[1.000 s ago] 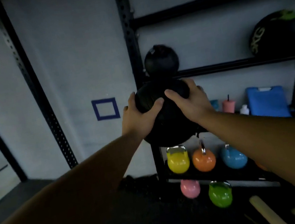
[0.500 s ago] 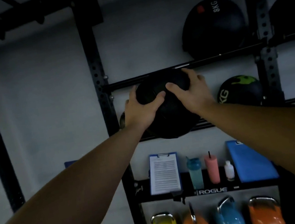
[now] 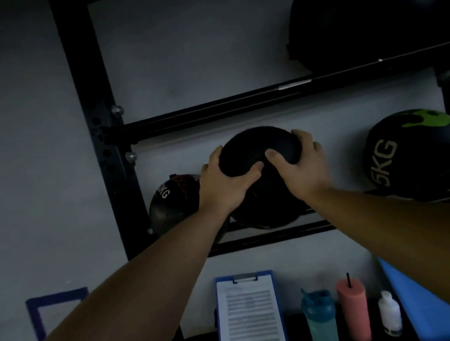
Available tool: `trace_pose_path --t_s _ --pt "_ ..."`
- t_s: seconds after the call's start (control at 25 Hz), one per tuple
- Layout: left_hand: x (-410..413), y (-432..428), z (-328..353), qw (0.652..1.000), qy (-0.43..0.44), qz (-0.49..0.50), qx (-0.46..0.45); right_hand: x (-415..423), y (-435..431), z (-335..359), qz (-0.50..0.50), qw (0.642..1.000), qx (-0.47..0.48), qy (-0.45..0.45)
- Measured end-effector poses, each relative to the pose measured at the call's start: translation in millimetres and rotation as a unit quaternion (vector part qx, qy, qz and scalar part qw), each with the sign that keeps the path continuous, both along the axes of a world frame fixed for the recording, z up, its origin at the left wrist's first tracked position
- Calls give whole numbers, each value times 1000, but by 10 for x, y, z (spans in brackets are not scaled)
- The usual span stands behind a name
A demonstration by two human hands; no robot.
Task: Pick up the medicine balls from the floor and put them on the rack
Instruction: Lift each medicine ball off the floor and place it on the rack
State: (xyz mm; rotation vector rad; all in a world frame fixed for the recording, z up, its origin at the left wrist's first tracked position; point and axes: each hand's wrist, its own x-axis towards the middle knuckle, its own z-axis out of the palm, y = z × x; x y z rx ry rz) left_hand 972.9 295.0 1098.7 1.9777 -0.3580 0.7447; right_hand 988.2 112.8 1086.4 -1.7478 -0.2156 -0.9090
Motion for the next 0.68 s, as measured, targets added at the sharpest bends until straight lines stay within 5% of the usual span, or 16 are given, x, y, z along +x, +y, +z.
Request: trace_pose_path --t_s 0.12,0.28,0.4,0.68 --pt "901 302 -138 997 8 -22 72 902 255 -370 13 999 10 36" --pt "1866 180 -536 936 -15 -45 349 1802 176 -868 -26 996 29 81" --pt "2245 45 -695 950 -75 -20 302 2228 77 -765 -46 995 -76 37" --pt "2593 -117 -608 967 -56 -26 248 2484 -35 -701 -49 996 -67 40"
